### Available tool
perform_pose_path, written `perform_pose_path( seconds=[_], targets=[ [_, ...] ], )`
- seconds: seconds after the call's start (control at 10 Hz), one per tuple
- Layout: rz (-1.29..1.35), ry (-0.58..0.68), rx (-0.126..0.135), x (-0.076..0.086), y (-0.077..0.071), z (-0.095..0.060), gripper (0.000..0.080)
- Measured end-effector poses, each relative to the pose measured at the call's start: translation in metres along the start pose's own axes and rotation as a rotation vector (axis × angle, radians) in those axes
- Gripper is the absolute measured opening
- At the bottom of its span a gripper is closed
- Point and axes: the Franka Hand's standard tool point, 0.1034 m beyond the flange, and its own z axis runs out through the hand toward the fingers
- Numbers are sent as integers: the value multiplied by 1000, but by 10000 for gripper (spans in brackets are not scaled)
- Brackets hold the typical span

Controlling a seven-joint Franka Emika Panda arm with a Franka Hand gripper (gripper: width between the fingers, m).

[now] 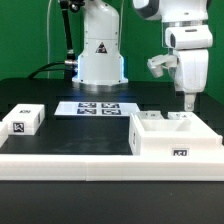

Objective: Assemble cabinet

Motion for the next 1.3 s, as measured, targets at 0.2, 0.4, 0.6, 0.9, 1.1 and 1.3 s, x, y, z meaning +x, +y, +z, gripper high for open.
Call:
perform_pose_path(
  seconds=[0.2, 0.4, 0.6, 0.9, 1.1, 1.3],
  targets=[
    [5, 2, 18, 0, -1, 8, 797],
    [-1, 26, -8, 9, -7, 13, 797],
    [6, 35, 2, 7, -14, 25, 797],
    [12, 44, 16, 7, -20, 36, 797],
    [11, 44, 20, 8, -21, 38, 786],
    [12, 44, 20, 8, -21, 38, 599]
  ],
)
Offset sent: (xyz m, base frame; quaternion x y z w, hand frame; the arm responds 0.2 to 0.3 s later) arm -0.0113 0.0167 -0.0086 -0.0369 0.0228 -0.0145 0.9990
